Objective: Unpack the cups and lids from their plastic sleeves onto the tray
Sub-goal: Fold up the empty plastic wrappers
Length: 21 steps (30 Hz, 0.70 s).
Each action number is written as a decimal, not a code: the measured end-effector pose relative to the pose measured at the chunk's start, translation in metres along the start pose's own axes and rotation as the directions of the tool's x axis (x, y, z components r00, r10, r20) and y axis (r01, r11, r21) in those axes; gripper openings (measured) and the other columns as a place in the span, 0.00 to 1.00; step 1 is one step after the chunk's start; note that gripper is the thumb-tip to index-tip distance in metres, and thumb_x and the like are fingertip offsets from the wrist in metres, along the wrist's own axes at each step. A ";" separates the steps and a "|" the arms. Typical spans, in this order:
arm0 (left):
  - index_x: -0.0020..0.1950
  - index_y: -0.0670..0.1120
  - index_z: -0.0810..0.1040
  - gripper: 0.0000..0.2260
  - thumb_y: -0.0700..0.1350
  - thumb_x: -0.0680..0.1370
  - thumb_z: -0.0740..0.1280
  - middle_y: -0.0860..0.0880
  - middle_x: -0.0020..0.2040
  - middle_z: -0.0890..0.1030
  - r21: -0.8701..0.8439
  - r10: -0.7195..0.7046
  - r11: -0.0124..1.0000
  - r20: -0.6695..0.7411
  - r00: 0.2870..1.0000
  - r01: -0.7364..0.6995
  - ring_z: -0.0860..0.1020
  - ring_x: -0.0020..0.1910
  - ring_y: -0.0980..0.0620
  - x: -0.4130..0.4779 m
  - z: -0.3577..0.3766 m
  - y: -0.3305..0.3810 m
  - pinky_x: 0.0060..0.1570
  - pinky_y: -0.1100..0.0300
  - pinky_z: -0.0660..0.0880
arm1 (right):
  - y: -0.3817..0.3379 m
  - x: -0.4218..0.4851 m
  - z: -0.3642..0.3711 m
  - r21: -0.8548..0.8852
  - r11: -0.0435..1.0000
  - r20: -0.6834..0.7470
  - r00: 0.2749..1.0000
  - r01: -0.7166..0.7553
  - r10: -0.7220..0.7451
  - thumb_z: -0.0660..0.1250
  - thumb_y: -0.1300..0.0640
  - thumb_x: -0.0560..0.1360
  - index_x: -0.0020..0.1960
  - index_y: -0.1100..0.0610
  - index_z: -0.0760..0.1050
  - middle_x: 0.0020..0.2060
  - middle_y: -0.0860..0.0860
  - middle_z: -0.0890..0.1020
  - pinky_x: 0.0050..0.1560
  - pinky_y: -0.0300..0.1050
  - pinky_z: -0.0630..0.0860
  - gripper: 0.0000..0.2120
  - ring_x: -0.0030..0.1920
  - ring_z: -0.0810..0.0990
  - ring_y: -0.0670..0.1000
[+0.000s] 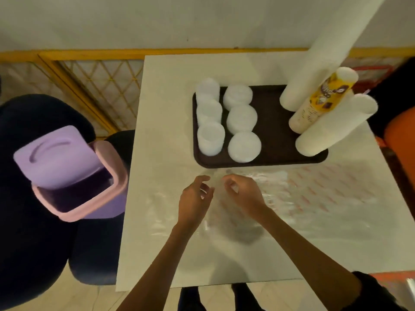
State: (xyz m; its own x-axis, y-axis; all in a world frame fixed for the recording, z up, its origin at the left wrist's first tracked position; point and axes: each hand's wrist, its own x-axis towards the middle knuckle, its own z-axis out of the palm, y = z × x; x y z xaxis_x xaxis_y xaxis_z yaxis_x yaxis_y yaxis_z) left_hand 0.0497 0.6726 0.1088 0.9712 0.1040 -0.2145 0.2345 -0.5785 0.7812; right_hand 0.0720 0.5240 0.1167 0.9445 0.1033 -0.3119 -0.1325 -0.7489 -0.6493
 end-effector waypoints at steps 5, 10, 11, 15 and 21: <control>0.61 0.48 0.75 0.13 0.45 0.77 0.68 0.51 0.44 0.80 0.013 -0.036 0.999 0.052 0.998 0.036 0.79 0.41 0.52 -0.016 0.045 0.030 0.45 0.60 0.78 | 0.048 -0.008 -0.037 -0.269 0.960 0.061 0.996 0.075 -0.060 0.56 0.54 0.82 0.70 0.55 0.70 0.68 0.50 0.72 0.65 0.35 0.60 0.17 0.67 0.68 0.49; 0.61 0.47 0.75 0.13 0.44 0.77 0.68 0.52 0.45 0.79 0.036 -0.084 0.996 0.036 0.996 0.082 0.77 0.40 0.55 -0.026 0.066 0.037 0.40 0.69 0.73 | 0.077 0.008 -0.039 -0.432 0.884 0.132 0.982 0.178 -0.133 0.63 0.52 0.78 0.69 0.56 0.69 0.67 0.53 0.72 0.65 0.44 0.66 0.21 0.68 0.67 0.54; 0.62 0.47 0.75 0.13 0.45 0.77 0.68 0.53 0.45 0.80 0.044 -0.087 0.995 0.030 0.996 0.086 0.77 0.40 0.56 -0.027 0.067 0.036 0.41 0.69 0.73 | 0.078 0.011 -0.037 -0.433 0.877 0.145 0.977 0.207 -0.159 0.69 0.53 0.74 0.66 0.58 0.72 0.64 0.56 0.75 0.63 0.48 0.69 0.22 0.66 0.71 0.57; 0.61 0.47 0.76 0.13 0.44 0.77 0.68 0.52 0.42 0.80 0.057 -0.095 0.994 -0.001 0.995 0.095 0.79 0.40 0.55 -0.033 0.066 0.031 0.42 0.64 0.77 | 0.080 0.025 -0.031 -0.414 0.870 0.139 0.963 0.267 -0.229 0.77 0.56 0.66 0.62 0.62 0.75 0.60 0.60 0.78 0.61 0.55 0.70 0.27 0.61 0.75 0.62; 0.61 0.47 0.76 0.13 0.43 0.77 0.68 0.54 0.39 0.79 0.065 -0.131 0.989 -0.046 0.990 0.134 0.79 0.38 0.56 -0.036 0.054 0.021 0.42 0.61 0.78 | 0.071 0.040 -0.027 -0.493 0.827 0.057 0.958 0.271 -0.280 0.63 0.55 0.78 0.66 0.56 0.71 0.60 0.53 0.74 0.63 0.45 0.62 0.17 0.62 0.71 0.53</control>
State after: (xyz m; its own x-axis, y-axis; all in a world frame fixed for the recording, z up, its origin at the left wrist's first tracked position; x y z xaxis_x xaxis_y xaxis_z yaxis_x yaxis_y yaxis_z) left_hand 0.0175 0.6132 0.1011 0.9329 0.2162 -0.2879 0.3593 -0.6108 0.7055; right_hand 0.1084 0.4569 0.0770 0.9252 0.3458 -0.1566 0.2942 -0.9139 -0.2797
